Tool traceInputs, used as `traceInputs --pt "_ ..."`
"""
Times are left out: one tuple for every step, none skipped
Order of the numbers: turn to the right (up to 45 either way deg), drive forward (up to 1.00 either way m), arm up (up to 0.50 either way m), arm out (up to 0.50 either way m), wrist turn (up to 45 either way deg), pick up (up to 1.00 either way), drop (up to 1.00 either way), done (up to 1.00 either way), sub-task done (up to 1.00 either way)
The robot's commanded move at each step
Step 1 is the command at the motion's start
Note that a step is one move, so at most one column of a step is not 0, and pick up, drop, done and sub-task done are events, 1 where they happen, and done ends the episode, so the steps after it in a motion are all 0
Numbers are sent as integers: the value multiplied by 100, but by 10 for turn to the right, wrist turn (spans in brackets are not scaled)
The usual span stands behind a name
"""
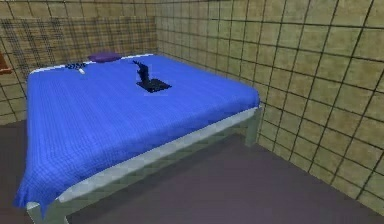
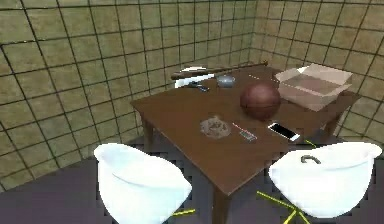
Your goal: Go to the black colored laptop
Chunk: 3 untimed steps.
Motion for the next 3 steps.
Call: traceInputs --pt "0 60 0 0 0 0 0 0 0" --pt "-150 0 0 0 0 0 0 0 0" --pt "0 0 0 0 0 0 0 100 0"
